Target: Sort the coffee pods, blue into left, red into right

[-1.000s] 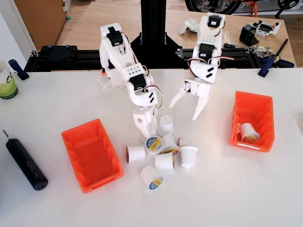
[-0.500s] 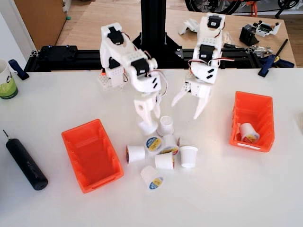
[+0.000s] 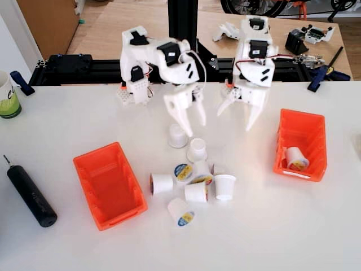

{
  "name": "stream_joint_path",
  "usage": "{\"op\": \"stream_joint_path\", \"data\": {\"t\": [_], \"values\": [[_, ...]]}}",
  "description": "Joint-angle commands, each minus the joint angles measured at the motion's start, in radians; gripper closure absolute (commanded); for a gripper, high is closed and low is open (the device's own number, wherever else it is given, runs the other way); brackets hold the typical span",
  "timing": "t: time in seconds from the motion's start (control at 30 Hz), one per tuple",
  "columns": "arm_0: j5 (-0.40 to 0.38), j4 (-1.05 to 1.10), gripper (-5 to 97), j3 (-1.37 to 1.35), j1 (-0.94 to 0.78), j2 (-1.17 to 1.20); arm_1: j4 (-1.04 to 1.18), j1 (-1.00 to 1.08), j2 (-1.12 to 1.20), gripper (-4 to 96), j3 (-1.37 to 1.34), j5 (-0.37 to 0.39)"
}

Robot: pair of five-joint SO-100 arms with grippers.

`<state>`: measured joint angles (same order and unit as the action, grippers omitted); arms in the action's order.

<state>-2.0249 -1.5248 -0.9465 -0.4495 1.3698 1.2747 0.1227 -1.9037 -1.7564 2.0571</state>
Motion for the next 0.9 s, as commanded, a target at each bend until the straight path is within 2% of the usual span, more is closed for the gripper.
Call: {"op": "stream_joint_path", "data": {"t": [0.0,0.13,0.37,0.5,0.57,0.7,0.73,0.8,0.87], "values": [[-0.169,-0.172,66,-0.005,0.08,-0.005,-0.086,0.008,-0.035,53.2,-0.051,0.009],[-0.273,-0.27,63,-0.044,0.126,-0.017,-0.127,0.037,-0.035,53.2,-0.083,-0.008],[-0.219,-0.27,61,-0.115,0.112,-0.08,-0.167,0.049,-0.032,53.7,-0.083,-0.014],[-0.242,-0.27,59,-0.256,0.115,-0.025,-0.193,0.115,-0.025,53.7,-0.087,-0.034],[-0.273,-0.219,59,-0.442,0.124,0.144,-0.187,0.172,-0.025,53.7,-0.087,-0.044],[-0.394,0.112,62,-1.1,0.184,0.773,-0.173,0.288,-0.026,52.3,-0.126,-0.018],[-0.374,0.129,62,-1.132,0.186,0.81,-0.201,0.314,-0.026,51.5,-0.143,-0.025],[-0.267,0.161,62,-1.109,0.161,0.805,-0.279,0.351,-0.028,50.5,-0.199,-0.037],[-0.179,0.204,62,-1.106,0.132,0.822,-0.483,0.374,-0.064,50.3,-0.336,-0.121]]}}
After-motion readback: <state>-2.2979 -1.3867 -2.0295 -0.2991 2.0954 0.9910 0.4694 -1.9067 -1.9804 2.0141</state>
